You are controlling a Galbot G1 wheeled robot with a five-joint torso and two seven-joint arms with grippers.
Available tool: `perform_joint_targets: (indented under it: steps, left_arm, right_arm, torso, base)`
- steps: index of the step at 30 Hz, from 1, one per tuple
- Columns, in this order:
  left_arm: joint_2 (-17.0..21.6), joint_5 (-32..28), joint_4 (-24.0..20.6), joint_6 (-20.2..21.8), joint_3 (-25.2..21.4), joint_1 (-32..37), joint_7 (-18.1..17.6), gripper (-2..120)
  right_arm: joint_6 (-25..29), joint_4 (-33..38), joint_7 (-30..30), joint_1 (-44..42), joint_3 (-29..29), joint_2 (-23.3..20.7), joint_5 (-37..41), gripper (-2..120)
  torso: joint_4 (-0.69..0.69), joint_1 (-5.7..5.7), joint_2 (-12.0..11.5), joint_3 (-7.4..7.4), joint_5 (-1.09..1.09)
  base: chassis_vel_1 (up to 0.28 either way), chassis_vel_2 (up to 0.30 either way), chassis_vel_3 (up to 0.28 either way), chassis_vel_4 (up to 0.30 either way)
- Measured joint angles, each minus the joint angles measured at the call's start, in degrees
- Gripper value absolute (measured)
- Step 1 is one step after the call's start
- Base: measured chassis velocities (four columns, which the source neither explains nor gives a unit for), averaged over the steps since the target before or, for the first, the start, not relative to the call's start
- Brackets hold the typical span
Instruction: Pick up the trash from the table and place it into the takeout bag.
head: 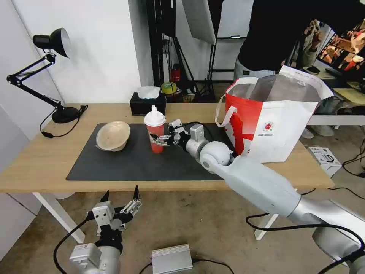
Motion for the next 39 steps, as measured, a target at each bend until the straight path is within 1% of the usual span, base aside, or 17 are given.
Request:
perform_joint_targets:
  steps: [20,30,32,33,36,37,39]
  left_arm:
    - [0.6,-1.2,0.6,-0.1,-0.7,-0.8,-0.1,100]
    - [0.8,-1.3,0.5,-0.1,-0.8,-0.6,-0.2,100]
    - [0.7,-1.2,0.5,-0.1,-0.7,-0.4,-0.2,100]
    - [0.7,-1.2,0.5,-0.1,-0.7,-0.4,-0.2,100]
    - [0.6,-0.5,0.3,-0.5,-0.6,-0.1,-0.2,100]
    - [0.6,-0.5,0.3,-0.5,-0.6,-0.1,-0.2,100]
    - [0.7,-0.5,0.3,-0.7,-0.7,-0.1,-0.2,100]
  right_arm:
    - [0.4,-5.6,-2.5,2.8,-2.1,3.6,-0.1,100]
    - [0.4,-8.4,-3.8,2.9,-2.1,5.6,-2.0,100]
    - [0.4,-8.8,-4.1,2.7,-2.1,5.9,-2.0,92]
    - [0.4,-8.8,-4.1,2.7,-2.1,5.9,-2.0,92]
    - [0.4,-8.9,-4.2,2.3,-2.1,6.1,-2.0,76]
    - [0.4,-8.9,-4.2,2.3,-2.1,6.1,-2.0,76]
    - [0.4,-8.7,-4.2,2.1,-1.9,6.0,-1.9,67]
  torso:
    - [0.00,0.00,0.0,0.00,0.00]
    - [0.00,0.00,0.0,0.00,0.00]
    - [0.01,0.00,0.0,0.00,0.00]
    - [0.01,0.00,0.0,0.00,0.00]
    - [0.00,0.00,0.0,0.00,0.00]
    - [0.00,0.00,0.0,0.00,0.00]
    - [0.01,0.00,0.0,0.00,0.00]
  base:
    - [0.000,0.000,0.000,0.000]
    - [0.000,0.000,0.000,0.000]
    - [0.000,0.000,0.000,0.000]
    - [0.000,0.000,0.000,0.000]
    - [0.000,0.000,0.000,0.000]
    - [0.000,0.000,0.000,0.000]
    - [0.000,0.000,0.000,0.000]
